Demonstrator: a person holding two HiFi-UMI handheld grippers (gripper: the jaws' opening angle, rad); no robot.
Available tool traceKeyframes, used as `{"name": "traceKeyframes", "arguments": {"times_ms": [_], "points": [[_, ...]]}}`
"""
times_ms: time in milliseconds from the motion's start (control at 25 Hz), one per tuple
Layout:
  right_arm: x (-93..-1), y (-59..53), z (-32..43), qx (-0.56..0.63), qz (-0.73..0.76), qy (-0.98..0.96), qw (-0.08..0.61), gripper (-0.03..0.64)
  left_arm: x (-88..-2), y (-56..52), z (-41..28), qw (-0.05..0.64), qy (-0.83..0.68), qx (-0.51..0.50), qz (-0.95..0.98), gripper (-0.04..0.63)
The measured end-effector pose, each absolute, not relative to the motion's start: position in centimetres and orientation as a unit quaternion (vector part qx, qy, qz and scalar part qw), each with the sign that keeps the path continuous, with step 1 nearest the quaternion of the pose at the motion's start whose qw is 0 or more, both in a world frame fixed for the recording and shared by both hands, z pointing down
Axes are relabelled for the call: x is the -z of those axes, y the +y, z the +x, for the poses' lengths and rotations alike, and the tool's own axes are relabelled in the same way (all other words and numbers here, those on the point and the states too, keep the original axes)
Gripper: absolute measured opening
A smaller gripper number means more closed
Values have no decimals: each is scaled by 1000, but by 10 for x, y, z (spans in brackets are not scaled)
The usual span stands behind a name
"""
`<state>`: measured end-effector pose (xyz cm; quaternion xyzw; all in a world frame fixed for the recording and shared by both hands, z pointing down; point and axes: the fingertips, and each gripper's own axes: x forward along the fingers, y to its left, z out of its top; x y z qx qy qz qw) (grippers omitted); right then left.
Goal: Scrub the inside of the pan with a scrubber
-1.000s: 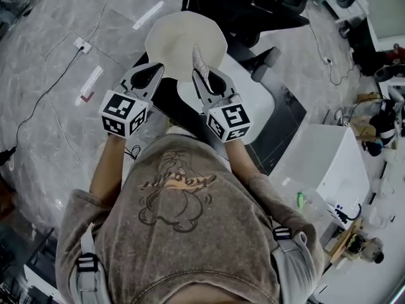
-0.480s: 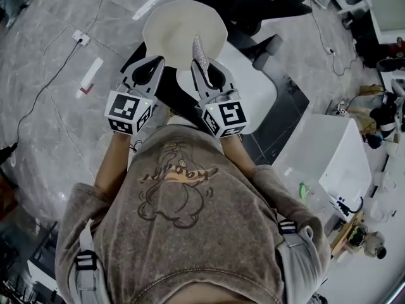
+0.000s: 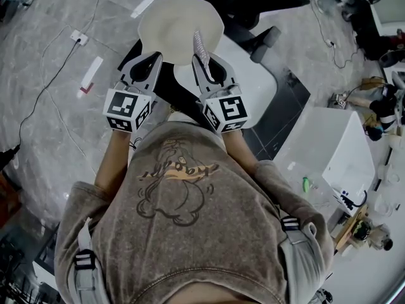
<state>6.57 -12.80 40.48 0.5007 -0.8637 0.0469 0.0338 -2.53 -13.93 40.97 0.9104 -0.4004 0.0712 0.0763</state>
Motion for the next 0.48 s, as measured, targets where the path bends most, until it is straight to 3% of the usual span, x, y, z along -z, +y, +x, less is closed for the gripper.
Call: {"name": "traceKeyframes", "arguments": {"times_ms": [480], "points": [[-412,-123,69,-58,502,-862,35,80,-413,-136,-23,93,-401,-65,909,18]]}}
